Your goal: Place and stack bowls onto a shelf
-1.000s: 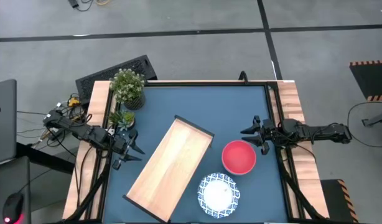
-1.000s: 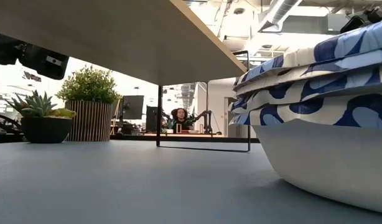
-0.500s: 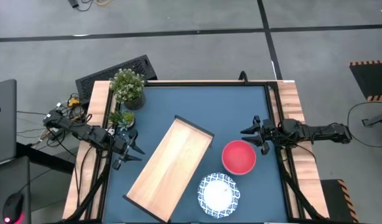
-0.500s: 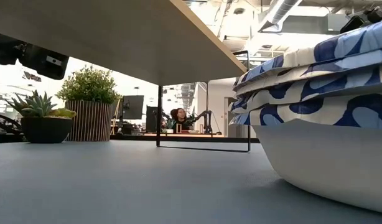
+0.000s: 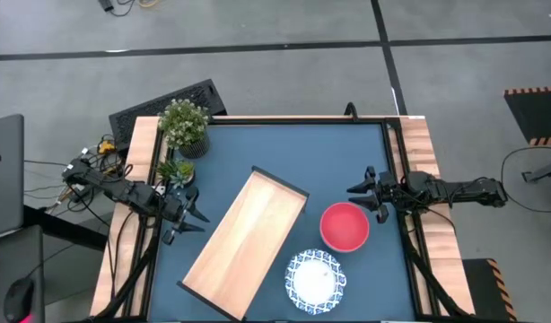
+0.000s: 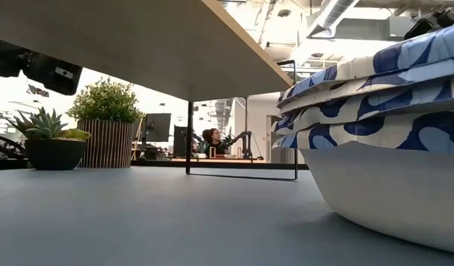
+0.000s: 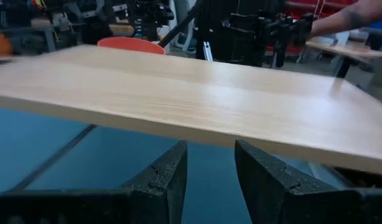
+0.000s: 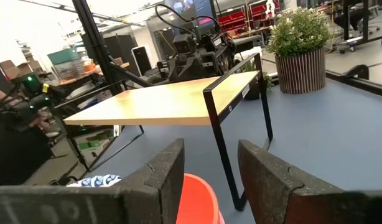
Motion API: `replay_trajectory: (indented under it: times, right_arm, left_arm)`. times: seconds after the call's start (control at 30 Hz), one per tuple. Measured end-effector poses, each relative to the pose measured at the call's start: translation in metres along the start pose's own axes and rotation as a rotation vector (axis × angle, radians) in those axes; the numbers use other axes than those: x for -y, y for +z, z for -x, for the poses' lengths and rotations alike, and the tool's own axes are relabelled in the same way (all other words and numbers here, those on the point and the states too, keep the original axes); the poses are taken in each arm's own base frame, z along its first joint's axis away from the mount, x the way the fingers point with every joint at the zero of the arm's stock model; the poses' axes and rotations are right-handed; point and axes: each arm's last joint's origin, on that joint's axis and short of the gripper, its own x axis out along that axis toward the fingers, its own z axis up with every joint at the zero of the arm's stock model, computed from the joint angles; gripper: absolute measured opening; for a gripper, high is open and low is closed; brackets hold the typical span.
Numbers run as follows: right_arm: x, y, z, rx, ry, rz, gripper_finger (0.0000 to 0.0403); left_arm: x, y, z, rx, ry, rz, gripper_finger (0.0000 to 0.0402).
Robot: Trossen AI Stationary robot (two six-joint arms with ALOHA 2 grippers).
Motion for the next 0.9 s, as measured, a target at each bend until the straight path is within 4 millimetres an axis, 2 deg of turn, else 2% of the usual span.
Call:
replay_trajectory:
  times: [0.07, 0.2, 0.3, 0.37, 0.53, 0.63, 0.9]
  right_arm:
    - [0.0, 0.0, 0.0, 0.005, -0.015, 0.0, 0.0177]
    - [0.0, 0.0, 0.0, 0.005, -0.016, 0.0, 0.0177]
    - [0.0, 0.0, 0.0, 0.006, -0.016, -0.01, 0.0177]
    - [0.0, 0.001, 0.0, 0.012, -0.014, -0.095, 0.0177]
    - [0.0, 0.002, 0.0, 0.023, -0.007, -0.516, 0.0177]
    - [0.0, 0.002, 0.0, 0.025, -0.005, -0.69, 0.0177]
    - [0.0, 0.002, 0.0, 0.031, -0.007, -0.801, 0.0177]
  left_arm:
    - [0.001, 0.001, 0.0, 0.011, -0.021, 0.115, 0.0121]
    - [0.002, 0.014, 0.001, 0.126, -0.071, 0.515, 0.0121]
    - [-0.001, 0.025, 0.004, 0.306, -0.006, 0.776, 0.0121]
    - [-0.004, 0.029, 0.005, 0.402, 0.067, 0.883, 0.0121]
    - [-0.011, 0.027, 0.007, 0.518, 0.304, 0.92, 0.0121]
    - [-0.013, 0.027, 0.008, 0.553, 0.363, 0.926, 0.0121]
    - [-0.013, 0.027, 0.008, 0.559, 0.359, 0.944, 0.0121]
